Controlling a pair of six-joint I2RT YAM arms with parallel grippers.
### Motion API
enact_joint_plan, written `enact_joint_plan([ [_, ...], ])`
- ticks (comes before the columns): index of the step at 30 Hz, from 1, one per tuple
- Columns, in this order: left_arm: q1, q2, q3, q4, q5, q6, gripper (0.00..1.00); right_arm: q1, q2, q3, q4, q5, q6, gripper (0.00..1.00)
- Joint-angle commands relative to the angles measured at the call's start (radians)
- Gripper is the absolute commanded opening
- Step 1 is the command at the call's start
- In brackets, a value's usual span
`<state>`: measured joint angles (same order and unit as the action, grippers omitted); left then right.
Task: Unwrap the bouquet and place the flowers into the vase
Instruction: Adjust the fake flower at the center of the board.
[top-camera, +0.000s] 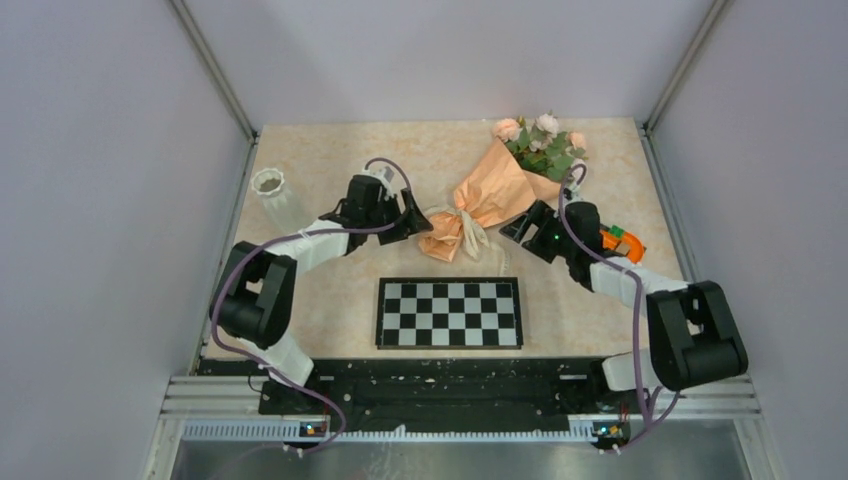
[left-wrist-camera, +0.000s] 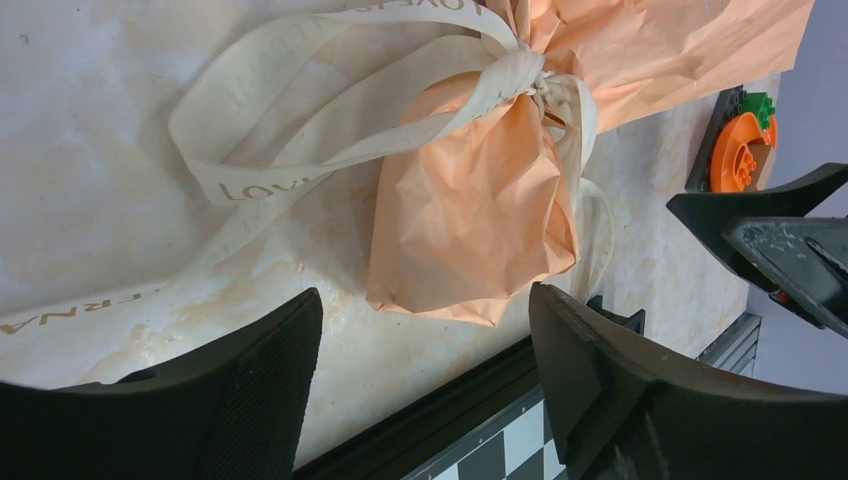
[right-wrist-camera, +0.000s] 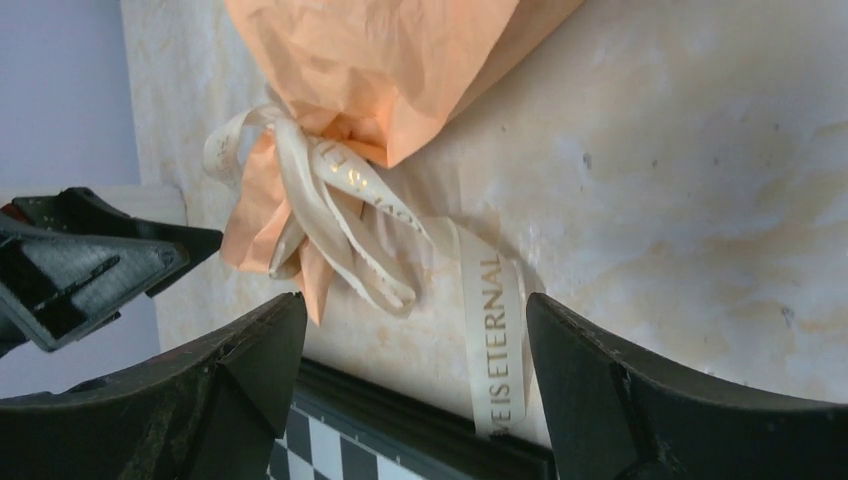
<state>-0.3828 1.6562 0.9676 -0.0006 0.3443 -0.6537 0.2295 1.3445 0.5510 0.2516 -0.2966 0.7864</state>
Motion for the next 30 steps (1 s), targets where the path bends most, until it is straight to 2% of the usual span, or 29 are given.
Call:
enact_joint_plan([
  [1, -0.001, 0.023, 0.041, 0.096, 0.018, -0.006, 0.77, 0.013, 0.102, 0.112, 0.094, 0.010, -0.036, 0.82],
  [13, 0.001, 0.112, 0.093, 0.078, 0.028, 0.010, 0.62, 0.012, 0.313, 0.291, 0.105, -0.007, -0.078, 0.71],
  [23, -0.016, 0.144, 0.081, 0.107, 0.072, 0.001, 0.39, 0.013, 0.441, 0.387, 0.109, -0.065, -0.149, 0.44],
  [27, -0.036, 0.149, 0.065, 0.123, 0.083, -0.010, 0.27, 0.014, 0.486, 0.429, 0.102, -0.099, -0.178, 0.36],
  [30, -0.056, 0.153, 0.055, 0.131, 0.087, -0.017, 0.19, 0.025, 0.525, 0.465, 0.088, -0.124, -0.204, 0.34],
])
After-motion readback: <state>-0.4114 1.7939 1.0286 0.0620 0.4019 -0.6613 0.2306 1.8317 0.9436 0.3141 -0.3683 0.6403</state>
